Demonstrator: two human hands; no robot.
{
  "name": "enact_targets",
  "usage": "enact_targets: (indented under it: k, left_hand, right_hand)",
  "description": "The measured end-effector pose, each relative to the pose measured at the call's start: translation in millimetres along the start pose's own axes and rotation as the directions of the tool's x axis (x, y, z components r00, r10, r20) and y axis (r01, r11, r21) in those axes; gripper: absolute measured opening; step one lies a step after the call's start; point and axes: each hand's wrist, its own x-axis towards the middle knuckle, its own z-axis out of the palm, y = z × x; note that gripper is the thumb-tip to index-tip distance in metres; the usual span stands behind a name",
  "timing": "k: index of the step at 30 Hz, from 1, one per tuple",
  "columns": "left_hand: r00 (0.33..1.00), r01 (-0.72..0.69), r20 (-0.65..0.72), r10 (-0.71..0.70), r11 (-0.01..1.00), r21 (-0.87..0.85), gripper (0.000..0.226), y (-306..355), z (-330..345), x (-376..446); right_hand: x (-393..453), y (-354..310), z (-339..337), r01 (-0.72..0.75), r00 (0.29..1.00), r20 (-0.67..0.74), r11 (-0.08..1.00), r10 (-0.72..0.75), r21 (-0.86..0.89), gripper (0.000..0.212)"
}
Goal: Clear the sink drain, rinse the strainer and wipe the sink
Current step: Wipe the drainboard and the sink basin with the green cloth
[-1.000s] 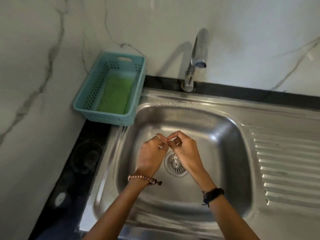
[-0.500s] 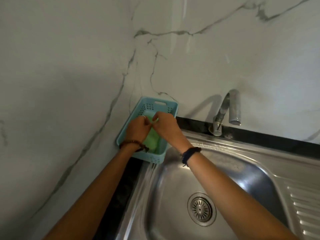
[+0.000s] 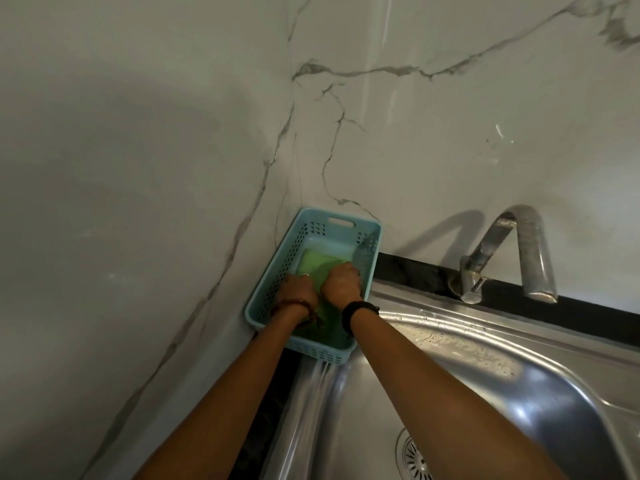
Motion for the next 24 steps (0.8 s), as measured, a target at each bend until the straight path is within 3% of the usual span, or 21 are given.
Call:
enact_targets:
  k: [3,6,8,10,12,16,19,21,24]
  left_hand:
    - [1.0,0.002,0.009,-0.001,0.995,-0.095,0.032,-4,-2,3]
    - [0.999,0.009,-0.034,-0.021,0.948,-0.319,0.03,-3,-6,-3]
    - [0.995,-0.02,-0.092,-0.041,0.815,-0.579,0.029,3,-13,-13]
    - [0.988,-0.095,-0.149,-0.035,0.622,-0.778,0.029,8,-25,-27]
    - [0.974,-0.196,-0.225,-0.006,0.466,-0.863,0.034,15,-37,-48]
    - [0.943,-0.334,-0.328,0.061,0.2,-0.921,0.024,32,-51,-97]
    - [0.909,-0.416,-0.397,0.125,0.21,-0.885,0.022,48,-44,-124]
    - [0.907,-0.418,-0.388,0.164,0.255,-0.872,0.021,59,-29,-134]
    - [0.91,-0.415,-0.333,0.249,0.524,-0.744,0.03,72,5,-144]
  right_hand:
    - [5,3,-1,-0.041,0.999,-0.002,0.953,0.044,0.3,0.042]
    - [2,5,-17,-0.04,0.998,-0.008,0.792,0.056,0.609,0.055]
    - [-9,4,-33,-0.035,0.999,0.005,0.614,0.05,0.789,0.049]
    - [-26,4,-51,-0.003,1.0,-0.002,0.365,0.013,0.931,0.038]
    - [-48,9,-72,0.01,0.999,-0.004,0.139,-0.044,0.99,0.036]
    - [-87,37,-107,-0.005,0.994,-0.014,-0.18,-0.108,0.984,0.045]
    - [-122,68,-111,-0.054,0.985,0.003,-0.293,-0.171,0.955,0.024]
    - [-145,83,-101,-0.104,0.99,0.064,-0.342,-0.128,0.934,0.022]
    - [-162,96,-74,-0.114,0.992,0.126,-0.483,-0.008,0.868,0.033]
